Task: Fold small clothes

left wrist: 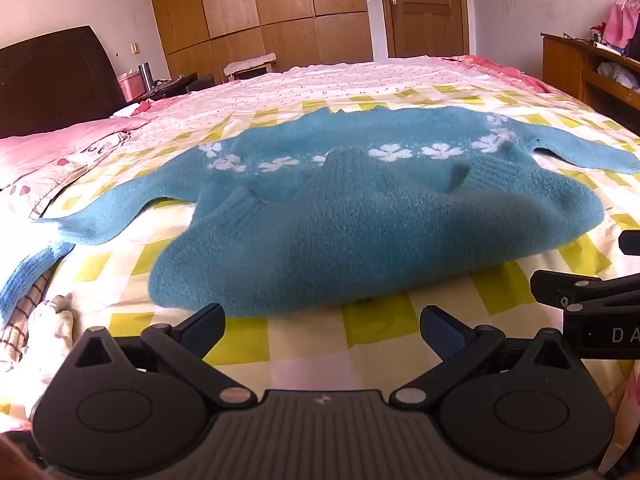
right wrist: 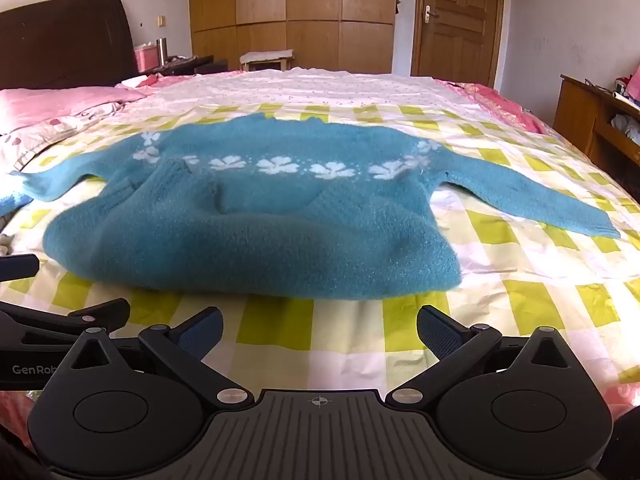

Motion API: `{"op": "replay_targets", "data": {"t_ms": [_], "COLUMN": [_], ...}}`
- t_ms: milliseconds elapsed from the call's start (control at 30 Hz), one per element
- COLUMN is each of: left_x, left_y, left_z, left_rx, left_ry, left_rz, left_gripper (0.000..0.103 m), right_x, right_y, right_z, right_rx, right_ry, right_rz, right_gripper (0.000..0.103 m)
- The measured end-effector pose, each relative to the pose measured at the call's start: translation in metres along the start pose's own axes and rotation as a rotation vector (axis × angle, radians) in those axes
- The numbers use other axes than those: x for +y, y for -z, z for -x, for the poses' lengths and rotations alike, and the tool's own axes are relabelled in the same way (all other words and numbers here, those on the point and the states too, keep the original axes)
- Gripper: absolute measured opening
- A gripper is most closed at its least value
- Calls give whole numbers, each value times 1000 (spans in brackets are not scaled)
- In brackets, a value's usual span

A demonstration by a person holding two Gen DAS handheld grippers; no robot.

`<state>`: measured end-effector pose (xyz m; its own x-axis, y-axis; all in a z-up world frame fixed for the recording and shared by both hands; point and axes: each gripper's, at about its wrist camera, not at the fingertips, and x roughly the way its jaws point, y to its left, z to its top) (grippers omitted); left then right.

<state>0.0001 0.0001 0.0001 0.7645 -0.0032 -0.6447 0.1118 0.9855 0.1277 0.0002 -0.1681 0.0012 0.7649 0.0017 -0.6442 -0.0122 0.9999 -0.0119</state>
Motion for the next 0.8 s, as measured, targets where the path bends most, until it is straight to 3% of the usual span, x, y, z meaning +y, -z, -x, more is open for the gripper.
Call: {"op": "replay_targets", "data": {"t_ms": [267, 800], "left_x": [-4, -2], "left_y": [11, -1], "left_z": [-1, 1], "left_rx": [-2, 3], "left_ry": [-6, 5], "left_rz": [-1, -2], "left_gripper": [103, 103], "right_x": [0, -3], "right_y": [2, 0], "right_z": [-5, -2], "right_rx": [7, 3], "right_ry": [6, 4], "right_rz": [6, 2], "right_gripper": [103, 103]}}
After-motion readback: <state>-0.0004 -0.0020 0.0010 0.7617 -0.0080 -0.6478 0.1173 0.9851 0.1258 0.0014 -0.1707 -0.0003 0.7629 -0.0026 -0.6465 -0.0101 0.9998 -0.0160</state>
